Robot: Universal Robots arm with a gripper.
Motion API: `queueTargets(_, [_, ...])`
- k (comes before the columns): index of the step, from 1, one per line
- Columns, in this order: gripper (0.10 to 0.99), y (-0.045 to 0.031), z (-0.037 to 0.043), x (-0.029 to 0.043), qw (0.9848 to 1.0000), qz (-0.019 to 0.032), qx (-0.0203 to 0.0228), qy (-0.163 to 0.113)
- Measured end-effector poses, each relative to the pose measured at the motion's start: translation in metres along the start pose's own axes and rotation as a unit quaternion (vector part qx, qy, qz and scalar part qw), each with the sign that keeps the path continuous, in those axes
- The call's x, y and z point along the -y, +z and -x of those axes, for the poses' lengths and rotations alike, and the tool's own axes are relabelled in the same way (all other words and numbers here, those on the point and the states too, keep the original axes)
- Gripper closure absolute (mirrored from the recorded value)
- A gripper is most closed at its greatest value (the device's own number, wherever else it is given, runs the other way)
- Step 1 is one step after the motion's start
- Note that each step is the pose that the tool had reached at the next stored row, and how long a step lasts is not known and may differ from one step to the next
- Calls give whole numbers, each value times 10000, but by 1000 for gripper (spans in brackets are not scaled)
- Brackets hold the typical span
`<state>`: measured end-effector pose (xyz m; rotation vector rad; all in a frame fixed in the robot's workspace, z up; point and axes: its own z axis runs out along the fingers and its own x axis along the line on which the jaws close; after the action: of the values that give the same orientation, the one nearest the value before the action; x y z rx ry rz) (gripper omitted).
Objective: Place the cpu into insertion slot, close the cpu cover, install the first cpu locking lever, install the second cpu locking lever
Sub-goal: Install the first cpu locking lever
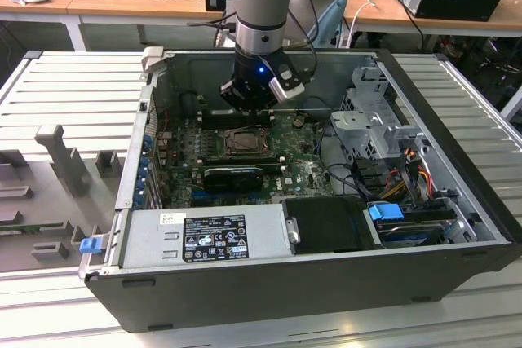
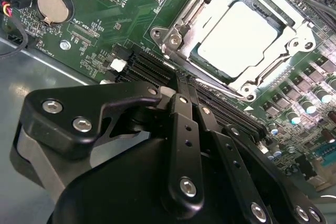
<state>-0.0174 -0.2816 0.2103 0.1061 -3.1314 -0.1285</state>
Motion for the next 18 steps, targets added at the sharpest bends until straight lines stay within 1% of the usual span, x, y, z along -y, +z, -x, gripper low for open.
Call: queueTargets(18, [980, 0, 9, 2, 10000, 0, 2, -1])
